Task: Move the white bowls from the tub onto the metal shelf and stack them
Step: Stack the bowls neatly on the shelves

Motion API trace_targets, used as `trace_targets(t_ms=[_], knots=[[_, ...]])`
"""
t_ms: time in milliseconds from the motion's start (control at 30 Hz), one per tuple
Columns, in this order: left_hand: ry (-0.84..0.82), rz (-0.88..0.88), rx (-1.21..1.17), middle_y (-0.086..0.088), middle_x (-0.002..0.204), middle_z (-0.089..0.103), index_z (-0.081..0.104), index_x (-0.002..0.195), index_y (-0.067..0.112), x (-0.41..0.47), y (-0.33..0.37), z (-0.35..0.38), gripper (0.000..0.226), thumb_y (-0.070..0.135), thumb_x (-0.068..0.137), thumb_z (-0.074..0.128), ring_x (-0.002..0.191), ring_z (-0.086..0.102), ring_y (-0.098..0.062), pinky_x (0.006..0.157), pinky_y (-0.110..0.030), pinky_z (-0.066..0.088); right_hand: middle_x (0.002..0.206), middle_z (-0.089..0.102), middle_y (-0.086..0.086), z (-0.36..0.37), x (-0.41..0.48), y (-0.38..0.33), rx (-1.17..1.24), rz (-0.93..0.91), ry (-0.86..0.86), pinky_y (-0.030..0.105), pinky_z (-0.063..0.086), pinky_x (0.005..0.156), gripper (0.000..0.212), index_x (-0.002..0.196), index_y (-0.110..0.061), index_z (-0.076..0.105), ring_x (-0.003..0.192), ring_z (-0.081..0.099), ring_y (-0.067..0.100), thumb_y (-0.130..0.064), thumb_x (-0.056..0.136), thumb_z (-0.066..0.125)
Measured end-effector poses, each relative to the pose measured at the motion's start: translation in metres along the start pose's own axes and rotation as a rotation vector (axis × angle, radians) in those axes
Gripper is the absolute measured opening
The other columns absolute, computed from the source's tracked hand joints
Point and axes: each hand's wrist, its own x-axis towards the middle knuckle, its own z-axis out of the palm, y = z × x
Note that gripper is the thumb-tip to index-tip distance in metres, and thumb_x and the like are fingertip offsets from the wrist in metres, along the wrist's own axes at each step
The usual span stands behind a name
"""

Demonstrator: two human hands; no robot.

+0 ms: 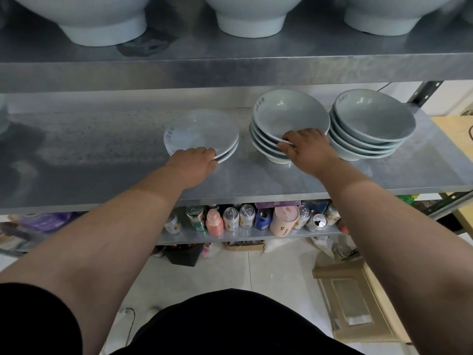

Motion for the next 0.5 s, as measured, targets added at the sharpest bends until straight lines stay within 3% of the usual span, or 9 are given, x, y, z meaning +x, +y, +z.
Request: trace_targets(t_ms=[200, 500], knots=[[0.022, -0.038, 0.035, -0.012, 0.109, 0.056, 0.049, 0.118, 0.009, -0.001, -0.002, 0.0, 0.033, 0.034, 0.105, 0.031, 0.091, 0.057, -0.033, 0.074, -0.044, 0.047, 0.093, 0.071, 0.015, -0.003, 0.001, 0.004, -0.039, -0.016, -0.029, 0.044, 0.039, 0.094, 0.059, 0.106, -0.012, 0.064, 0.097, 0.062, 0.037, -0.054, 0.093, 0.024], [0.015, -0.072, 0.036, -0.009, 0.112, 0.057, 0.047, 0.12, 0.013, -0.001, -0.012, 0.002, 0.035, 0.042, 0.102, 0.035, 0.092, 0.056, -0.029, 0.07, -0.036, 0.038, 0.105, 0.068, 0.019, 0.002, -0.01, -0.011, -0.043, -0.01, -0.025, 0.054, 0.035, 0.106, 0.035, 0.128, -0.014, 0.056, 0.108, 0.059, 0.041, -0.025, 0.095, 0.053]])
